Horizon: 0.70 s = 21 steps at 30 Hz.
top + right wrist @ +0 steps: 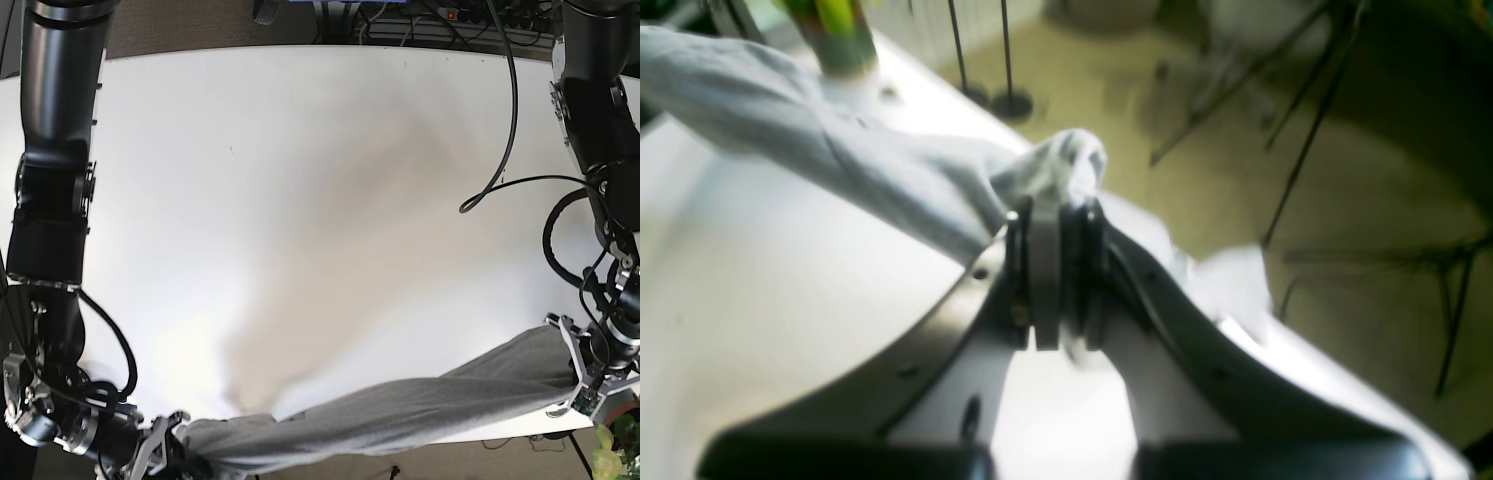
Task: Fold the T-shirt properly
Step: 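Lift the shirt with both grippers and pull it toward the robot, then lay the shirt flat by dragging both grippers across the table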
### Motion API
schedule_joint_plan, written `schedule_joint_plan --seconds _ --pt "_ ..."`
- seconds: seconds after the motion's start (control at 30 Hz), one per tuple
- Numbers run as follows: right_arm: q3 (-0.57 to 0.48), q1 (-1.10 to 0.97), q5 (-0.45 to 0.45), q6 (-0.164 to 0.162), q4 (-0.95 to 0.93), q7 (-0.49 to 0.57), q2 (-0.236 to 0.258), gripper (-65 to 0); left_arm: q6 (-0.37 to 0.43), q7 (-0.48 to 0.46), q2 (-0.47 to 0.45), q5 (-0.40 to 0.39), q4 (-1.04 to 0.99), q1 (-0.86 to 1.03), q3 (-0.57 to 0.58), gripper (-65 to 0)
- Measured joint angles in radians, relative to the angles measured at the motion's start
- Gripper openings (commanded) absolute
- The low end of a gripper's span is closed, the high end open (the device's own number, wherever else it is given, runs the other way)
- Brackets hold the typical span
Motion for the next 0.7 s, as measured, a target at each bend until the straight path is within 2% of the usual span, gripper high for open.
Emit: schedule_joint_plan --seconds 0.33,0.5,0.53,0.7 --pt "0.193 -0.523 0.014 0.006 0.204 0.004 0.005 -65.0 -0.003 -0.021 0.003 -0.013 0.086 0.304 -0.095 -64.6" --pt "0.298 -0.796 0.007 0.0 0.32 0.003 -0.051 -65.0 -0.006 -0.122 0.002 -0.006 0.106 0.501 -0.145 -64.6" --pt "0.314 -0.834 0.013 0.008 0.334 0.002 -0.055 -65.0 -0.006 -0.124 0.002 -0.009 0.105 0.532 -0.152 -64.6" --pt "0.401 -1.022 0.007 0.0 0.43 0.003 -0.113 -65.0 -0.012 -0.142 0.005 -0.01 0.103 0.649 -0.174 -64.9"
